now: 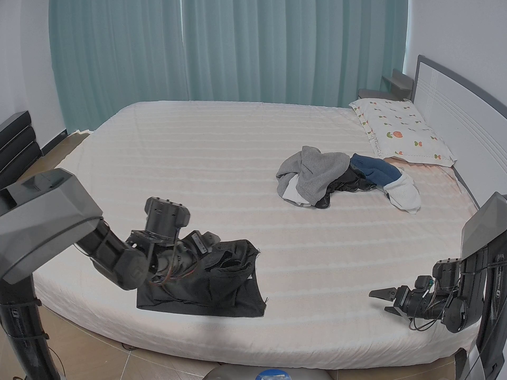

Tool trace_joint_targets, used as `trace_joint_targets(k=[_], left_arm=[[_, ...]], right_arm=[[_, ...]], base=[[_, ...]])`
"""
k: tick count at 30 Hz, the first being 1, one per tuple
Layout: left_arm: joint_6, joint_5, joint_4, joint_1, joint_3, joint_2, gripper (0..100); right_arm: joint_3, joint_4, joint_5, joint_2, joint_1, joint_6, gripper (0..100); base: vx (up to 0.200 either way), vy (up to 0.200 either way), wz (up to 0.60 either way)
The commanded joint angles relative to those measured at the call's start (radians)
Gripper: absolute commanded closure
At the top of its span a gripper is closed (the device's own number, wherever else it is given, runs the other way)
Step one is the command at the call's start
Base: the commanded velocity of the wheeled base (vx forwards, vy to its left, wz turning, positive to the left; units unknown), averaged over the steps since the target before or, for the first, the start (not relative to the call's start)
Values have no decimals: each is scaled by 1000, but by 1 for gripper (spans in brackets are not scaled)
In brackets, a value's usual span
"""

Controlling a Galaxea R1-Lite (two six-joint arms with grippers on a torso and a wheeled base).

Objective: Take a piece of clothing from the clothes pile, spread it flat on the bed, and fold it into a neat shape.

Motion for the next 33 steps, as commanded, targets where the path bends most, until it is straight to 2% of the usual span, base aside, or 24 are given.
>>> trace_joint_targets(k=[1,6,8,12,22,33], left_arm=[[-109,-69,-39,108,163,-117,0],[-155,-158,-174,199,248,-84,0],[-169,-190,-220,222,258,-54,0],[-170,-199,-248,256,263,-20,0],[-172,-198,-252,288,257,-5,0],[-172,-230,-269,295,272,15,0]], right_arm=[[0,-18,0,1,-1,0,0],[0,-18,0,1,-1,0,0],[0,-18,0,1,-1,0,0],[0,-18,0,1,-1,0,0],[0,-18,0,4,1,-6,0],[2,-18,0,4,1,-8,0]], base=[[0,0,0],[0,0,0],[-200,0,0],[-200,0,0],[0,0,0],[0,0,0]])
